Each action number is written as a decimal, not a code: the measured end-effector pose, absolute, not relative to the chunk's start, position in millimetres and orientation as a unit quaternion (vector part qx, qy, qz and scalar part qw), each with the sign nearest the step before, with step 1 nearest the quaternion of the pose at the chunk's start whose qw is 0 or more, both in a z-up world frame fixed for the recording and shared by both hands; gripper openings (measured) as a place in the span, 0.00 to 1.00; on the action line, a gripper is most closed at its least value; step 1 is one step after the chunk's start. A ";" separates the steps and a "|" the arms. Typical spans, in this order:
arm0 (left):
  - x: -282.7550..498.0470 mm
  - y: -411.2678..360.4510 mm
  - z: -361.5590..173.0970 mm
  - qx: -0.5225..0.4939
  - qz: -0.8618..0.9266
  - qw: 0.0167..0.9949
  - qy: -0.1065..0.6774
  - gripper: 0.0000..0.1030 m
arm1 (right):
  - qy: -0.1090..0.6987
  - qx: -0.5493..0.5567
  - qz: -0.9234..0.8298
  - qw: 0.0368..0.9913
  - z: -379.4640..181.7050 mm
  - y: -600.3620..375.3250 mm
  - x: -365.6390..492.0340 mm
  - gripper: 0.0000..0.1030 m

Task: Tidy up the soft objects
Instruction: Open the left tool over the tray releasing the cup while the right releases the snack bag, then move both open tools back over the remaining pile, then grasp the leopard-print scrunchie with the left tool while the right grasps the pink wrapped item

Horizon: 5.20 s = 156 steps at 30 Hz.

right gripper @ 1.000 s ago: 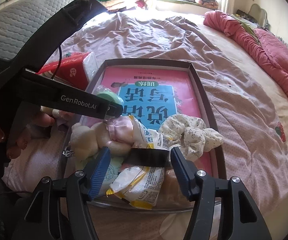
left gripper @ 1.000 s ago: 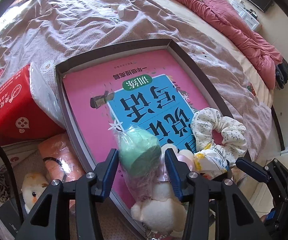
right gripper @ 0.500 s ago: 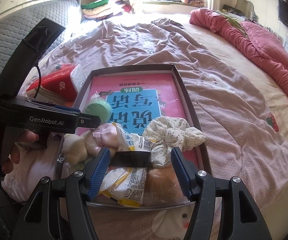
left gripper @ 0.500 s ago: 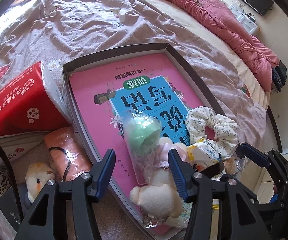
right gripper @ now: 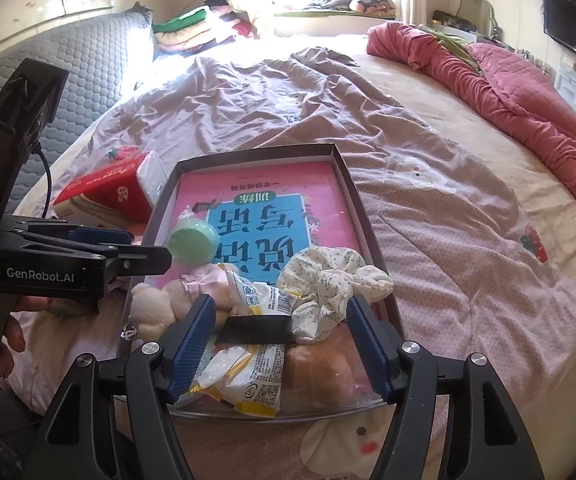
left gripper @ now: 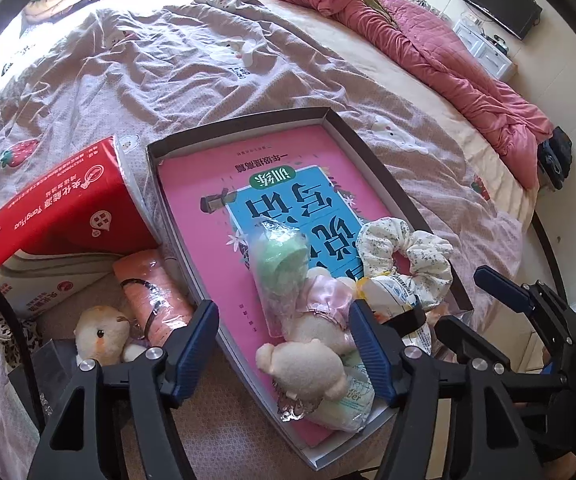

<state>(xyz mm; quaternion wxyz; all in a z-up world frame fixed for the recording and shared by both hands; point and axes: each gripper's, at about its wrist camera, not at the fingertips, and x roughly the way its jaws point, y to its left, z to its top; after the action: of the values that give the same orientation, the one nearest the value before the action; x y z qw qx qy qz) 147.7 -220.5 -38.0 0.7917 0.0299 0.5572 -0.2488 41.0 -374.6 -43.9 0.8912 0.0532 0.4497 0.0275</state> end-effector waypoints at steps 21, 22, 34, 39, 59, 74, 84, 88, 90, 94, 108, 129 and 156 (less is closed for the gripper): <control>110.1 -184.1 -1.3 0.031 -0.204 0.834 0.511 0.76 | 0.422 0.076 0.000 0.903 -13.7 -380.8 30.2 0.72; 108.4 -182.3 1.2 0.032 -0.201 0.837 0.508 0.76 | 0.421 0.073 0.000 0.904 -11.9 -379.7 29.6 0.72; 88.9 -162.8 22.7 0.045 -0.170 0.864 0.472 0.76 | 0.410 0.062 0.013 0.910 4.8 -366.9 26.0 0.74; 81.0 -152.8 28.8 0.045 -0.162 0.871 0.462 0.76 | 0.406 0.059 0.026 0.911 11.9 -356.9 25.6 0.74; 74.1 -73.6 39.0 0.003 -0.106 0.876 0.471 0.76 | 0.387 0.045 0.063 0.919 36.0 -321.2 25.1 0.74; 68.2 -13.4 39.7 -0.024 -0.060 0.880 0.470 0.76 | 0.378 0.022 0.093 0.921 48.4 -293.0 26.6 0.74; 65.0 17.7 29.6 -0.040 -0.034 0.878 0.477 0.76 | 0.382 -0.004 0.116 0.917 44.2 -268.1 27.2 0.74; 66.4 27.6 21.9 -0.051 -0.027 0.874 0.483 0.76 | 0.391 -0.019 0.126 0.912 35.2 -255.5 29.2 0.74; 67.8 31.7 17.6 -0.055 -0.024 0.872 0.486 0.76 | 0.395 -0.028 0.132 0.909 30.2 -248.4 30.2 0.74; 72.3 39.8 8.5 -0.069 -0.020 0.867 0.493 0.76 | 0.404 -0.044 0.141 0.903 19.1 -237.3 33.9 0.74; 122.0 50.2 -28.4 -0.101 -0.031 0.849 0.518 0.76 | 0.456 -0.103 0.139 0.873 -36.5 -217.0 69.2 0.74; 180.1 31.3 -63.6 -0.151 -0.098 0.819 0.545 0.77 | 0.465 -0.188 0.149 0.852 -89.2 -181.4 125.8 0.65; 211.7 34.1 -98.5 -0.211 -0.126 0.785 0.568 0.13 | 0.472 -0.070 0.184 0.860 -88.2 -196.0 154.4 0.17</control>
<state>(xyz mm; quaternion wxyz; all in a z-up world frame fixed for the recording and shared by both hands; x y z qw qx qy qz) 211.7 34.1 -98.5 0.7852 -0.2110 0.5683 -0.1263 154.4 -196.0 -88.2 0.8597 -0.0695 0.4715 0.1839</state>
